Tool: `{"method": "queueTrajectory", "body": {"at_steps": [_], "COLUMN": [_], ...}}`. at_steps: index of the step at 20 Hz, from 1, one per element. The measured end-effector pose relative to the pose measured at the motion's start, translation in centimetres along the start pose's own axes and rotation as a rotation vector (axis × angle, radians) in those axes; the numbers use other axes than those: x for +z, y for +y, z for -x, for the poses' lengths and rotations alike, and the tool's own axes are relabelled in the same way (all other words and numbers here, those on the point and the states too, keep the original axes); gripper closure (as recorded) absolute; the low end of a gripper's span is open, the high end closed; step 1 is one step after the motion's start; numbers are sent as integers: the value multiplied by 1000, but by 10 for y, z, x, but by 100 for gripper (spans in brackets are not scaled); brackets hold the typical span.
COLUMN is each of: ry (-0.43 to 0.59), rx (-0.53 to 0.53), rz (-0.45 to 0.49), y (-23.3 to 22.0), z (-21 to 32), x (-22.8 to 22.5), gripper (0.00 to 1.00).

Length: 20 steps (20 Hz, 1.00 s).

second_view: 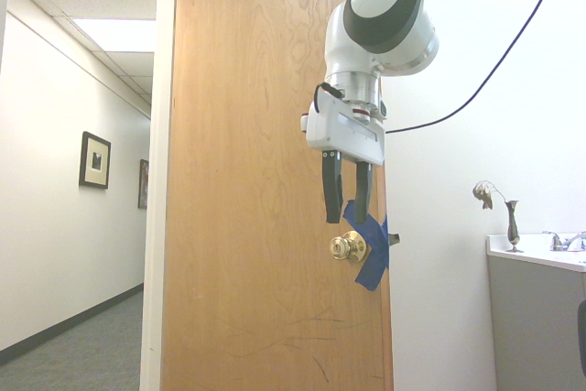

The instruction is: Shut the door

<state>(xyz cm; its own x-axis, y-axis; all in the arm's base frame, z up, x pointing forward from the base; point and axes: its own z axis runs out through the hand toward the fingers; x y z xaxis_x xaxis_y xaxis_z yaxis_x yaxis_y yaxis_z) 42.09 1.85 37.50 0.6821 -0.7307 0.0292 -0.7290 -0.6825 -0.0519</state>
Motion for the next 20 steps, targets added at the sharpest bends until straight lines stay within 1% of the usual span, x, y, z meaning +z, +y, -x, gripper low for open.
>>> {"method": "queueTrajectory", "body": {"at_steps": [5,9,13,20], "ry": [12,84,160,188], "rx": [24,80,180,397], "rz": [-3,-21,-43,-61], "y": [3,16,52,137], "z": [-5,-11,-15,-60], "x": [-2,-28,-59,-80], "gripper": [0,0,0,0]}}
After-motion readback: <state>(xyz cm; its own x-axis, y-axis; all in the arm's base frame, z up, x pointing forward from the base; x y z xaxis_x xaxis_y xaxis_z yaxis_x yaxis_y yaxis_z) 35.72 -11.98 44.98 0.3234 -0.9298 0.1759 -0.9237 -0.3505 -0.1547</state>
